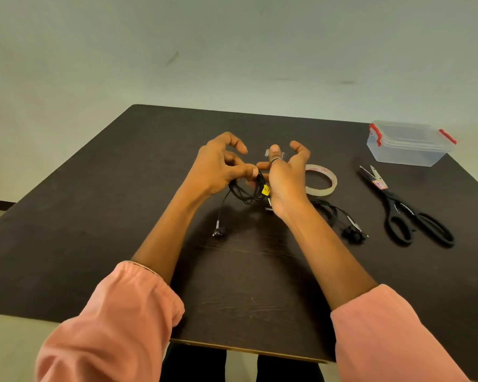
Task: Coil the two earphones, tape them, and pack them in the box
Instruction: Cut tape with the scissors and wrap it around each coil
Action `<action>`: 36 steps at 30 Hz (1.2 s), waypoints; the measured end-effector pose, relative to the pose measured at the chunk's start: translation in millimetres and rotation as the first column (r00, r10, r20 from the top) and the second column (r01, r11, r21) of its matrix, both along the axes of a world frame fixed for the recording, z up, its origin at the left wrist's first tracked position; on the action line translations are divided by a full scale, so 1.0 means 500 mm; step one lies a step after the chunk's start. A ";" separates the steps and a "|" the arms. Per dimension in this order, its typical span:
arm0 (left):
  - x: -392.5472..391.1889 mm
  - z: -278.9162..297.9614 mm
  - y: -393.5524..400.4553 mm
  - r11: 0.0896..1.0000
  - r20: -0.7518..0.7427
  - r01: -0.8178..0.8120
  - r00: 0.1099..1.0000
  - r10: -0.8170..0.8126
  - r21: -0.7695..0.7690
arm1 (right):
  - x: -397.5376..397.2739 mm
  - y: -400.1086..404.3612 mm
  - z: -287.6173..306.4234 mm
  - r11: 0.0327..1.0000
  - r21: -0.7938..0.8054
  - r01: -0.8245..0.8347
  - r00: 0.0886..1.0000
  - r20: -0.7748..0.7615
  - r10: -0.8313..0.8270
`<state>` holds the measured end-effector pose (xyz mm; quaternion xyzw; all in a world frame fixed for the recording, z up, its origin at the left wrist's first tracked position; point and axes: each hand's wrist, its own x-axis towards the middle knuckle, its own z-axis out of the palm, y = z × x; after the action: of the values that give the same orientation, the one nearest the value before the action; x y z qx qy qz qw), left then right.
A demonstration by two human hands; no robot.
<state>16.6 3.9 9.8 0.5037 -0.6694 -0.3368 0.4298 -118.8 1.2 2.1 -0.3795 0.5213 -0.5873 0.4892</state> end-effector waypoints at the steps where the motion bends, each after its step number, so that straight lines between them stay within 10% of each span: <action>1: -0.005 0.001 0.001 1.000 0.023 -0.008 1.000 0.008 -0.011 | 0.000 -0.001 -0.002 1.000 -0.012 0.007 0.999 -0.049 -0.007; 6: -0.015 0.008 0.008 0.999 0.032 0.011 0.999 -0.010 -0.030 | -0.003 -0.007 0.000 1.000 0.005 0.017 0.996 -0.085 -0.016; 15: -0.009 -0.001 0.012 0.922 -0.389 0.217 0.918 -0.080 0.322 | -0.028 -0.012 0.028 0.999 0.042 0.027 0.965 0.261 -0.037; 21: -0.032 0.010 0.014 0.949 -0.742 0.233 0.670 0.001 0.212 | -0.023 -0.003 0.040 0.995 -0.081 0.053 0.913 0.407 -0.016; 25: -0.043 0.010 0.012 0.979 -0.736 0.145 0.677 0.007 0.142 | -0.025 -0.002 0.041 0.997 -0.054 0.049 0.887 0.461 -0.018; 36: -0.042 -0.006 0.001 0.975 -0.640 0.068 0.764 0.085 0.211 | -0.041 -0.014 0.015 0.906 -0.416 0.080 0.954 -0.232 -0.191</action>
<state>-4.4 4.2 6.8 0.4048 -0.4366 -0.5597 0.5764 -139.2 -5.7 9.6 -0.5099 0.4759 -0.6581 0.2835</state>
